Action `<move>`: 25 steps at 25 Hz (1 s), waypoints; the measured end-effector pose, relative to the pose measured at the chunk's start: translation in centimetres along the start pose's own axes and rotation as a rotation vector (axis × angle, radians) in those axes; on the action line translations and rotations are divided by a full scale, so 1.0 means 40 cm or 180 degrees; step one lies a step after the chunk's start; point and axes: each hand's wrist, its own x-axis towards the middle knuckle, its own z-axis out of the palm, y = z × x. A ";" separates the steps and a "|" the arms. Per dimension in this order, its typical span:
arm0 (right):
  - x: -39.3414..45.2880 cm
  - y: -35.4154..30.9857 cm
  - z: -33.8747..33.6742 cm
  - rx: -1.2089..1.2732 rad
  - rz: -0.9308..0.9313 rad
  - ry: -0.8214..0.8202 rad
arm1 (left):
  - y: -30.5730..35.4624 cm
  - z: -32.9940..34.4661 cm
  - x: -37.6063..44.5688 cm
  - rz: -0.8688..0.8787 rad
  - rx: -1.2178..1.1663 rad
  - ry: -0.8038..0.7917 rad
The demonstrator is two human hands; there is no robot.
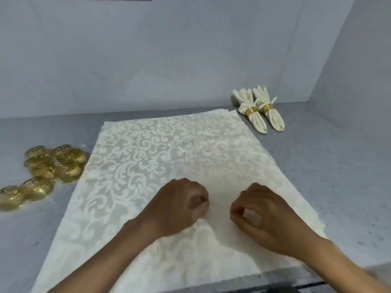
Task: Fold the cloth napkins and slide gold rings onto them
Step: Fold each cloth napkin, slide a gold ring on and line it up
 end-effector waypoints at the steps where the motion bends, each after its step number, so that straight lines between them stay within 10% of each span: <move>1: -0.035 -0.029 0.010 0.0070 -0.0151 -0.0187 | 0.001 -0.020 -0.104 0.0014 -0.0152 -0.0182; 25: -0.041 -0.081 0.024 0.0295 -0.0035 -0.0254 | 0.001 -0.087 -0.290 -0.0554 -0.0222 -0.0174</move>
